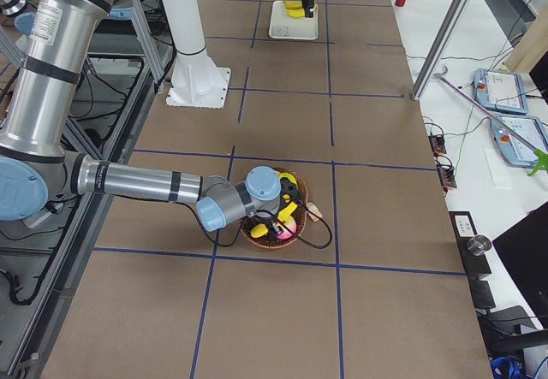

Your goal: Transfer all bananas from basket to plate

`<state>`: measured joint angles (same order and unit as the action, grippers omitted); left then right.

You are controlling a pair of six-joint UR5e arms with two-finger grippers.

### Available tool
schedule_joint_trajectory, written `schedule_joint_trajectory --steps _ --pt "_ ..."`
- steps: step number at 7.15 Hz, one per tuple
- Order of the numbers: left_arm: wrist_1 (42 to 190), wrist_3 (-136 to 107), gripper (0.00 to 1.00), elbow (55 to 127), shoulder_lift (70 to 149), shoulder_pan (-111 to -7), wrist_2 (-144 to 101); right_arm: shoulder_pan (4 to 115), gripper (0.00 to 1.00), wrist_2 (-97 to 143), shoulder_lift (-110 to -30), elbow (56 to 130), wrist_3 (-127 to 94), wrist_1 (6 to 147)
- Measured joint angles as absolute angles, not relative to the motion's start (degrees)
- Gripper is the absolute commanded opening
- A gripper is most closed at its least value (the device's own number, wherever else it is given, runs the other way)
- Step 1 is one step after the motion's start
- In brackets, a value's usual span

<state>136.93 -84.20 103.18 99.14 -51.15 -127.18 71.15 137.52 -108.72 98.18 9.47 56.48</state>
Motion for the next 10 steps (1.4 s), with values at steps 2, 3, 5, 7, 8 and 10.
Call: schedule_joint_trajectory --steps 2,3,5,7,8,10 --pt "136.9 -84.2 1.0 103.2 99.1 -51.2 -127.2 71.8 0.04 137.8 -108.7 98.5 9.5 56.5" --pt "136.9 -84.2 1.0 103.2 99.1 -51.2 -127.2 73.2 0.03 137.9 -108.7 98.7 9.4 56.8" --pt "136.8 -84.3 1.0 103.2 99.2 -51.2 -127.2 76.5 0.02 138.0 -108.3 101.5 9.4 61.7" --pt "136.8 -85.7 1.0 103.3 99.7 -50.7 -127.1 78.0 0.03 137.8 -103.9 109.0 9.2 77.2" --pt "136.7 -86.2 1.0 103.3 100.0 -50.5 -127.1 78.2 0.03 137.7 -100.5 111.6 8.1 83.9" --pt "136.7 -87.1 1.0 103.3 100.6 -50.3 -127.1 76.4 0.03 137.9 -96.4 115.7 -1.8 89.1"
